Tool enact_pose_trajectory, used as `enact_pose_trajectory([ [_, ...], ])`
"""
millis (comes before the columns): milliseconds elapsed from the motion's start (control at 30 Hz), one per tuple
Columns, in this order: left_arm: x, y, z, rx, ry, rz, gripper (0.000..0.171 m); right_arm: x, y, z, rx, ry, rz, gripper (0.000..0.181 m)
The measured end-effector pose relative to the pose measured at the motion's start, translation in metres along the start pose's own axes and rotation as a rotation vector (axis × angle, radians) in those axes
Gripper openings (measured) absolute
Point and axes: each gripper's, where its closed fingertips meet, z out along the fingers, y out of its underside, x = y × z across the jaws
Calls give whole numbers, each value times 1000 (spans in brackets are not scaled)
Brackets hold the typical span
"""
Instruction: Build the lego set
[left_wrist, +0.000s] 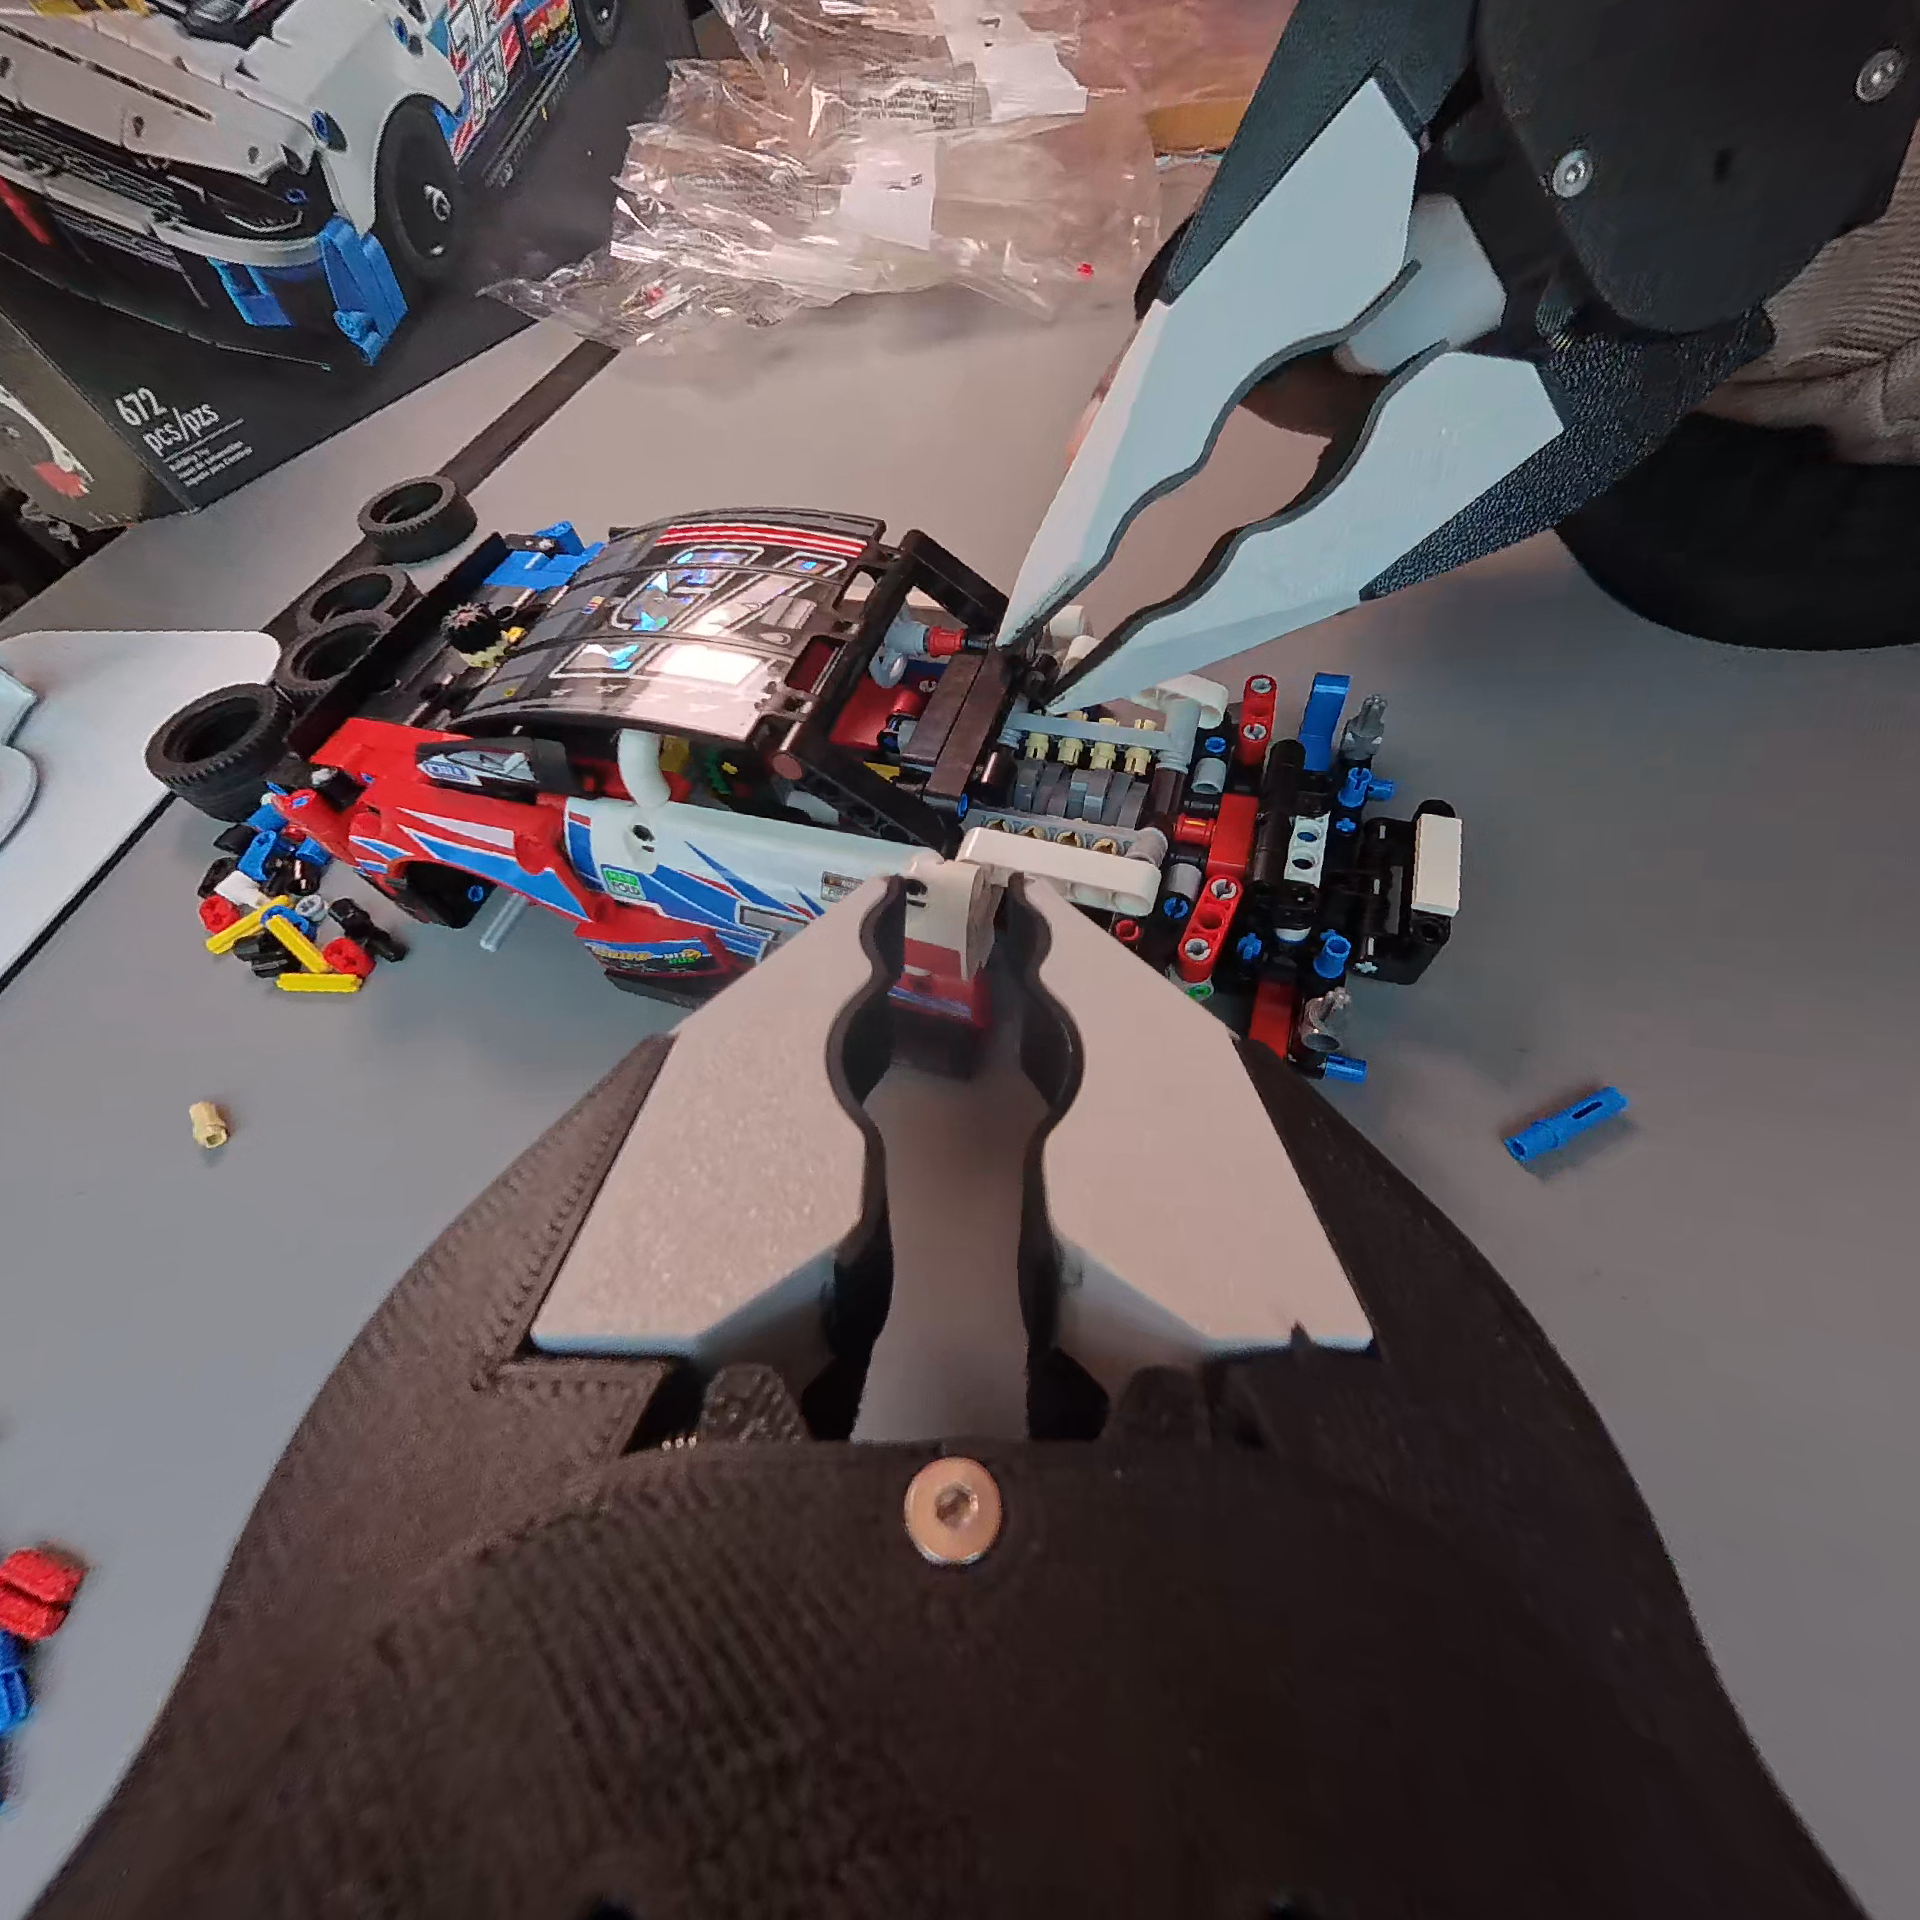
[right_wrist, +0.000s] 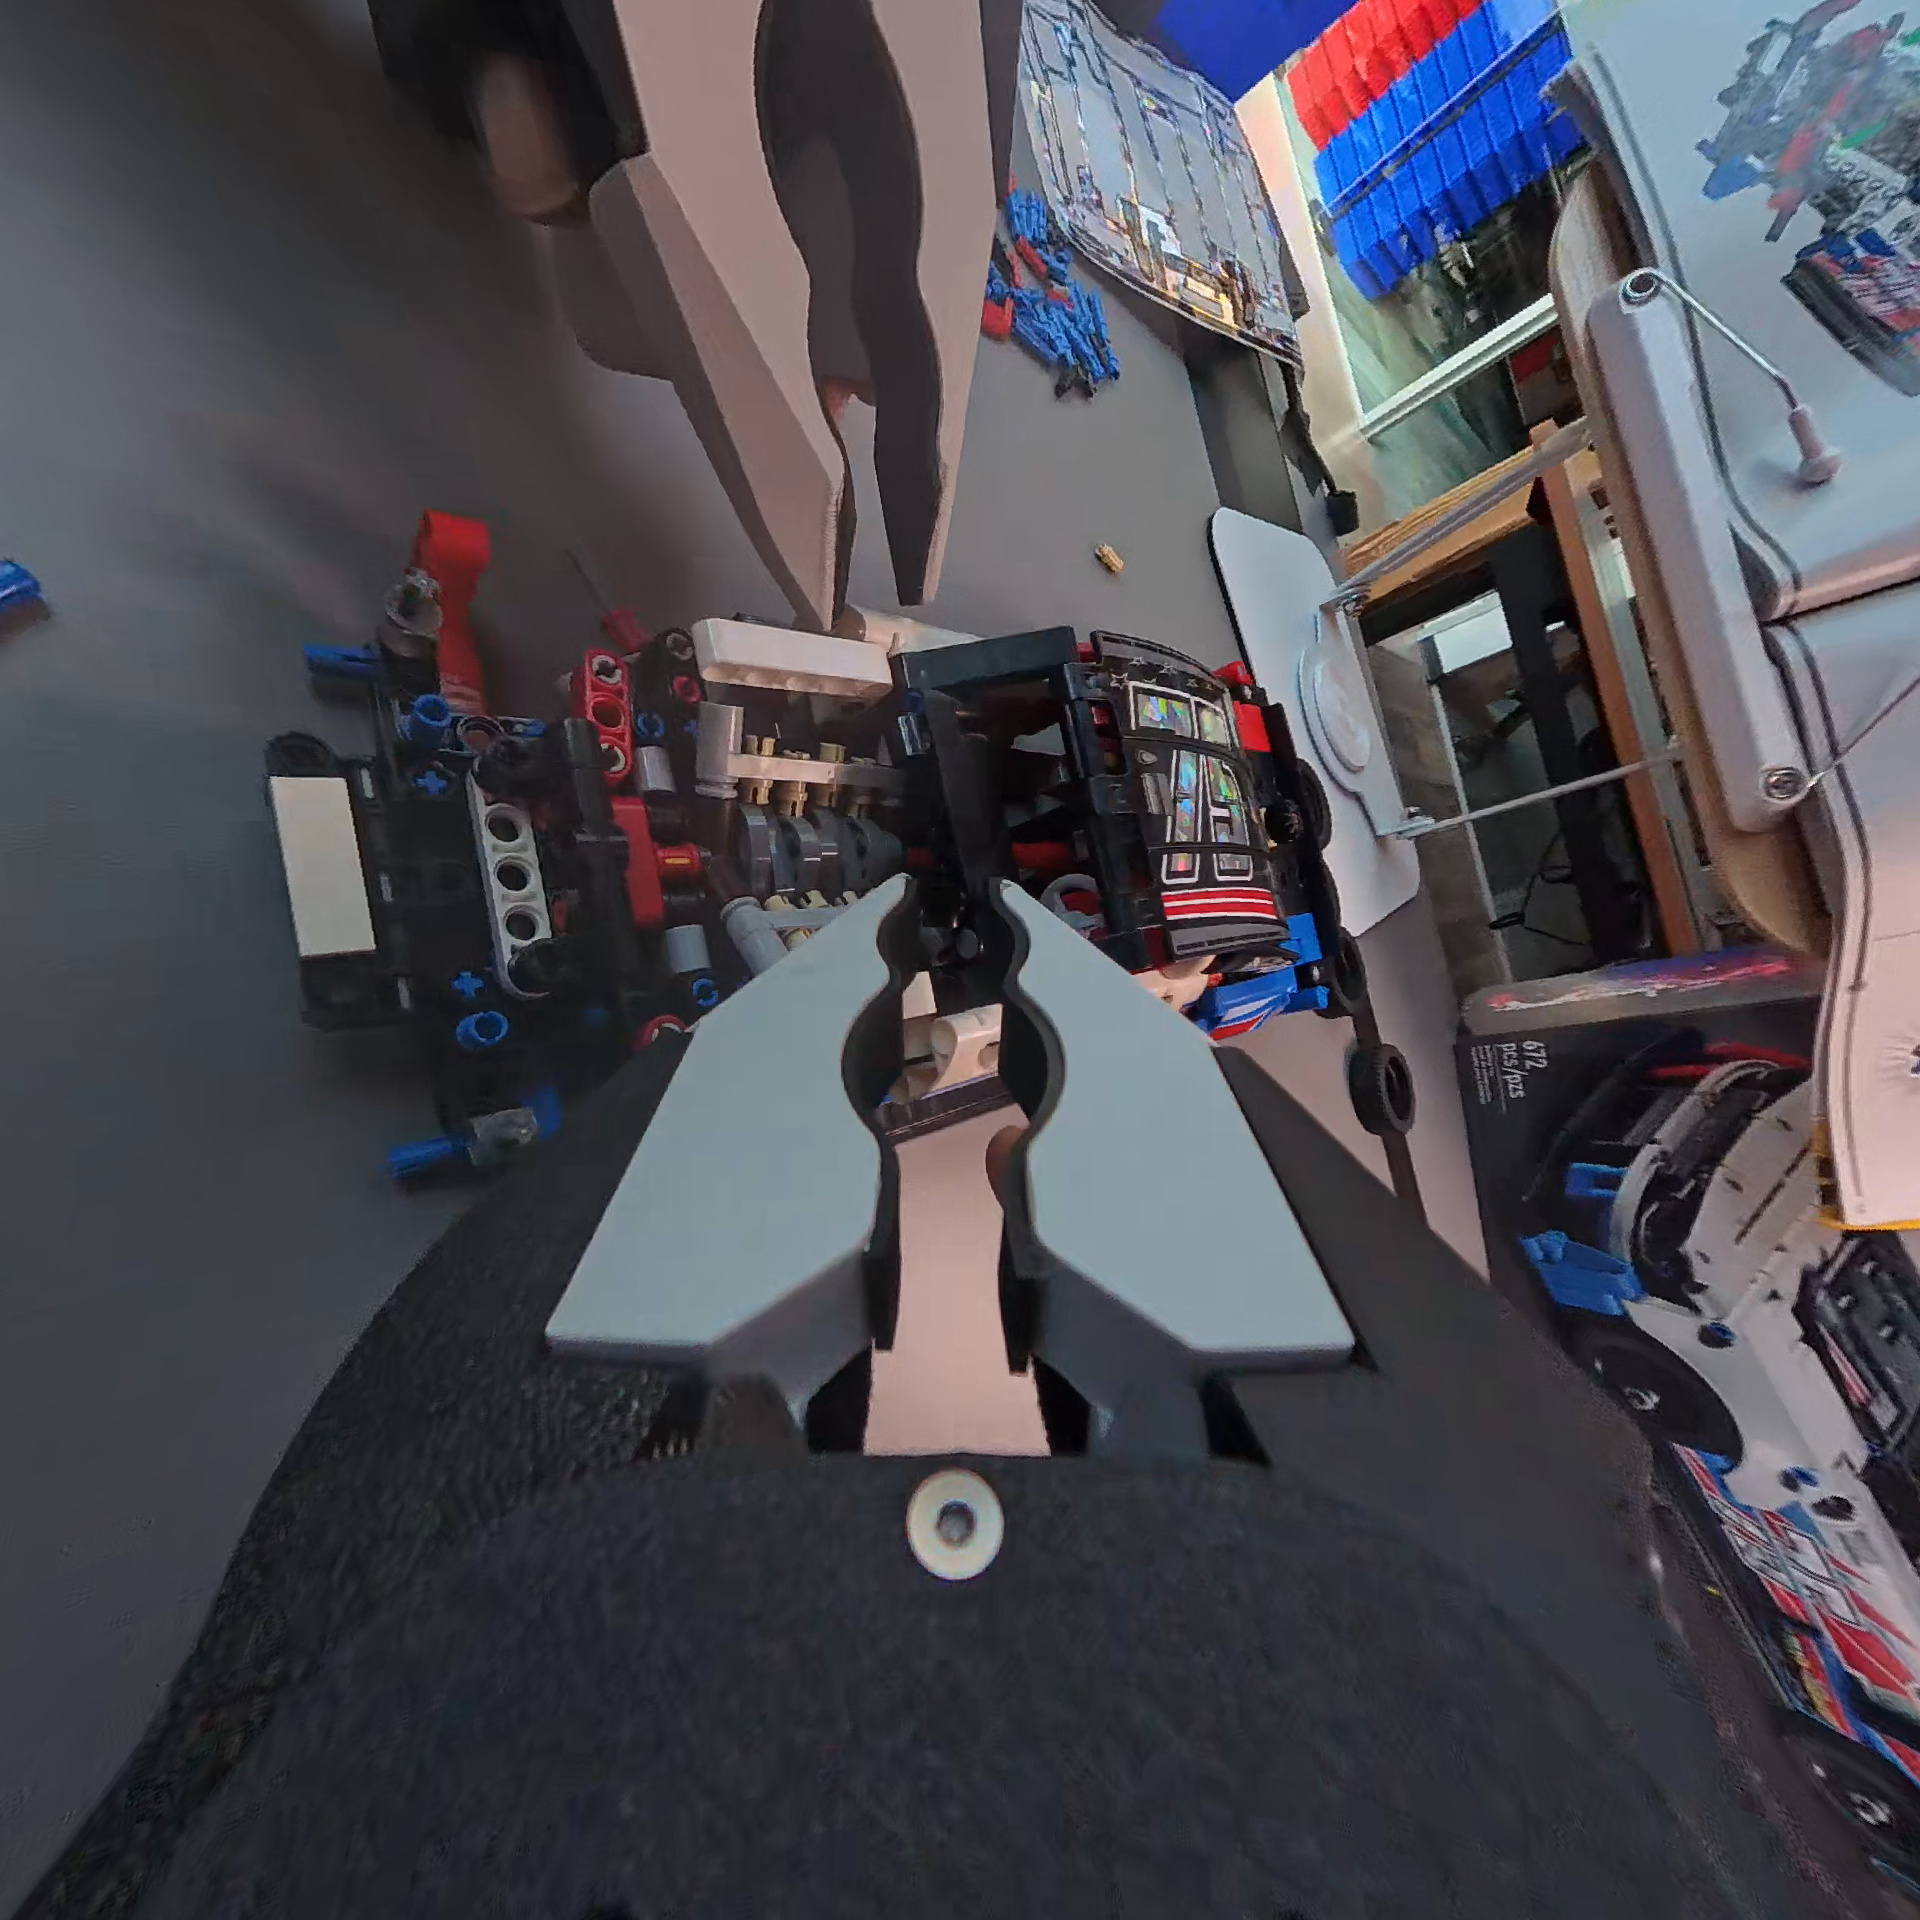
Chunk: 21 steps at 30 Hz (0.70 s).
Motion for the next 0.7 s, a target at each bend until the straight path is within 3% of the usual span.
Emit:
enact_pose_trajectory([
  [400,5,3,2,-11,2,6,17,-2,2,0,-86,174,-459,5],
  [700,-1,3,4,-15,-46,26,6,-2,5,1,-137,59,-752,4],
])
